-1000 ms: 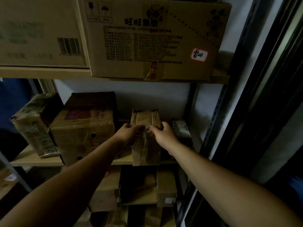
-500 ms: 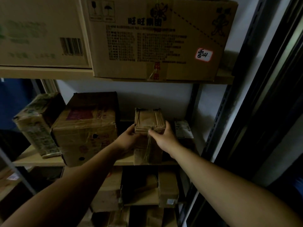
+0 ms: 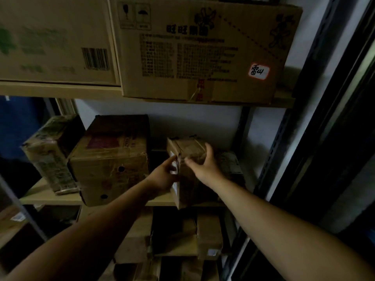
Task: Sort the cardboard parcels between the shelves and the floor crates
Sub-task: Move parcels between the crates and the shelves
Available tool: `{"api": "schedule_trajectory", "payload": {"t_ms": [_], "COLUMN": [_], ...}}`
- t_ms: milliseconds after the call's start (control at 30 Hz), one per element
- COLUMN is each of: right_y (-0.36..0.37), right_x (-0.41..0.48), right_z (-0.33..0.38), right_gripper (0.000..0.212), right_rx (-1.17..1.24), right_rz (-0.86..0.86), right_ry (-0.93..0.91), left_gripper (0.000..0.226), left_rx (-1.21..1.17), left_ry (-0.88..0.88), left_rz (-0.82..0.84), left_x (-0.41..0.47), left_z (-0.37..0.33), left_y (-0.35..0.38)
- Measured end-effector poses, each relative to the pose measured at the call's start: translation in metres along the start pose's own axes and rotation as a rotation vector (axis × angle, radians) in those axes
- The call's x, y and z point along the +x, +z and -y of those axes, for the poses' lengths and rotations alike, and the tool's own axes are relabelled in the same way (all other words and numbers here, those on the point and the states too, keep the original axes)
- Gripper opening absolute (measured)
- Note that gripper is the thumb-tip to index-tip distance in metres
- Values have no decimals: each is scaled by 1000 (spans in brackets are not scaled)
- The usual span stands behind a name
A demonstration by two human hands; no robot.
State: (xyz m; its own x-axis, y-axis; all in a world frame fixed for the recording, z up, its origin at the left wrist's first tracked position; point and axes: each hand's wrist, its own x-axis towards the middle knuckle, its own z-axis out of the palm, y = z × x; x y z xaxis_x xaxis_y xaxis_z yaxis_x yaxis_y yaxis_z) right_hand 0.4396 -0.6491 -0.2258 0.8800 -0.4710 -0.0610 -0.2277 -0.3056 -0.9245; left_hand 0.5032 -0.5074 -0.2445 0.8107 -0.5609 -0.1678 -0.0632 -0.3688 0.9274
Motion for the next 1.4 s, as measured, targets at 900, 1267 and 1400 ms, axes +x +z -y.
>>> {"api": "schedule_trajectory", "payload": {"t_ms": [900, 1267, 1400], "right_y": [-16, -16, -18], "right_x": [12, 12, 12], "right_z": [-9, -16, -15], "right_gripper": [73, 63, 63], "right_rx": [-93, -103, -40], "right_rz": [-111, -135, -103], "right_ry": [-94, -21, -77], "left_gripper": [52, 54, 65], "left_rx": [140, -103, -255], "left_ry": [-173, -245, -228], "left_rz": [-280, -104, -49], "left_x": [17, 18, 13], "left_z": [3, 19, 27], "left_y": [-6, 9, 13]}}
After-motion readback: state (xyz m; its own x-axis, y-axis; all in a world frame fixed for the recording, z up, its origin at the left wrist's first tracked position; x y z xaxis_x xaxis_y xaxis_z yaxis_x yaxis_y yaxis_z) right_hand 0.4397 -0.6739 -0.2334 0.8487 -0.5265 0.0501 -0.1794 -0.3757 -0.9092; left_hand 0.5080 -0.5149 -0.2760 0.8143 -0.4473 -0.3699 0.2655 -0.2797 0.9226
